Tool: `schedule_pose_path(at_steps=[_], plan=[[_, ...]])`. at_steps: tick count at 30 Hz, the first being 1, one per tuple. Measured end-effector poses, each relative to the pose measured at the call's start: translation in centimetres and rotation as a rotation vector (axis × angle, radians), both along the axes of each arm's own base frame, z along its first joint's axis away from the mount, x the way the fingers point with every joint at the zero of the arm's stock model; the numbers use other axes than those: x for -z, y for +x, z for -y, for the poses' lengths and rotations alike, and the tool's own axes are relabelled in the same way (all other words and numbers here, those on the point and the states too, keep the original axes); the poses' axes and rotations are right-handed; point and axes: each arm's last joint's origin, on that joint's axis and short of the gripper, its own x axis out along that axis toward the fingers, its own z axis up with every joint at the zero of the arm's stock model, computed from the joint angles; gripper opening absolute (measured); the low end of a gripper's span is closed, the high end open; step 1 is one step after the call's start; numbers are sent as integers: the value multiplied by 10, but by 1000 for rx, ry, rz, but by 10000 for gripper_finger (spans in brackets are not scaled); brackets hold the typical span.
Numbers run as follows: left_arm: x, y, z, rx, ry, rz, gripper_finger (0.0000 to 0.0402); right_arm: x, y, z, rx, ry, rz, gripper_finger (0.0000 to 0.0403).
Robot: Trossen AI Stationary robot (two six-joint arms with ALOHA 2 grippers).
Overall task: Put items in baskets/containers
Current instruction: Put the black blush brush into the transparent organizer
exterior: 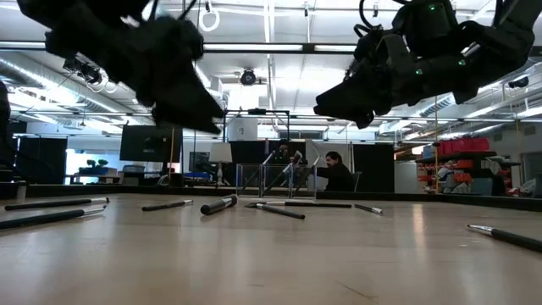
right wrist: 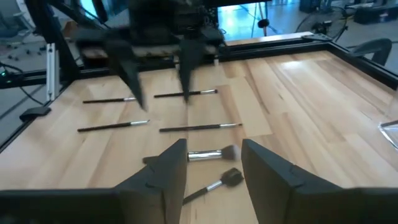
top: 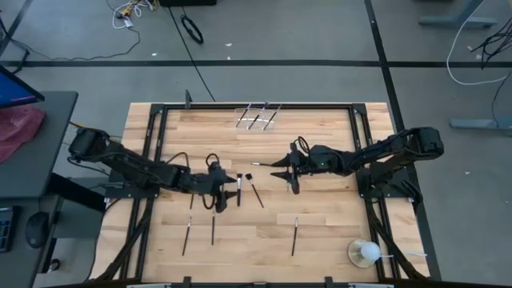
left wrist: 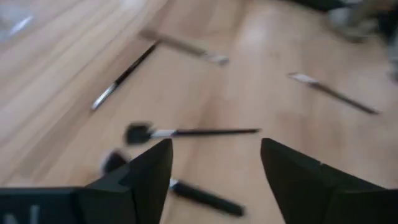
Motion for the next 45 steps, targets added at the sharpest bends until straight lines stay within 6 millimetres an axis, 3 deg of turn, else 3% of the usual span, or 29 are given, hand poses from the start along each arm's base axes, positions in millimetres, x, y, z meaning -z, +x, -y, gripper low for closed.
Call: schedule_pose_path(at_steps=[4,9,15,21,30,38,45], plan=[[16,12,1,-147,-44,-30,268,0,0,0,-3,-10,0,155],[36,32,9,-181,-42,-132,256,-1,0,0,-7,-31,6,155],[55,44,11,-261,-18,-294,233,-1,0,0,-7,-32,12,155],[66,46,9,-289,-13,-314,184,-1,0,0,-6,-43,13,155],[66,47,2,-300,-28,-328,48,-1,0,0,3,-50,7,155],[54,46,0,-247,2,-309,47,0,0,2,19,-59,4,155],[19,49,-20,-180,87,-210,49,0,0,5,31,-58,5,155]])
